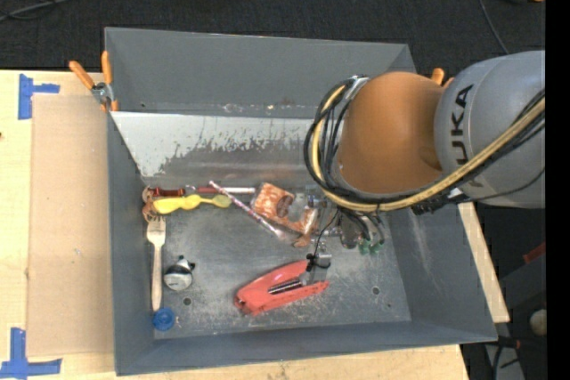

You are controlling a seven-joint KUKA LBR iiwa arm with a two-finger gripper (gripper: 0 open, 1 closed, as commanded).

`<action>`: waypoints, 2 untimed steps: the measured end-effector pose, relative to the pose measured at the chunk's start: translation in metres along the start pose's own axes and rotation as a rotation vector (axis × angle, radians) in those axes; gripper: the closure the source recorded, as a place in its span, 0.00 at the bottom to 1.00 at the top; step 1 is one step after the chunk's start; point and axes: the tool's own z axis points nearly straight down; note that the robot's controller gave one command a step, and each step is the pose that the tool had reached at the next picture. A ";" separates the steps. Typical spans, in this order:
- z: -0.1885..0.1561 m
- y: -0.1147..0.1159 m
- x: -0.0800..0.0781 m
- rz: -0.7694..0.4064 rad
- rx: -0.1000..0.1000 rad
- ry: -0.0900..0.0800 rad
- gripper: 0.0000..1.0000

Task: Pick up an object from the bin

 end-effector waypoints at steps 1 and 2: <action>0.059 0.002 0.006 -0.061 -0.001 -0.005 0.00; 0.113 -0.003 0.014 0.043 -0.001 -0.008 0.00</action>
Offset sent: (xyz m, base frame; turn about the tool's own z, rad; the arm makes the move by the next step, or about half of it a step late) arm -0.0139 -0.0030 -0.1122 0.0410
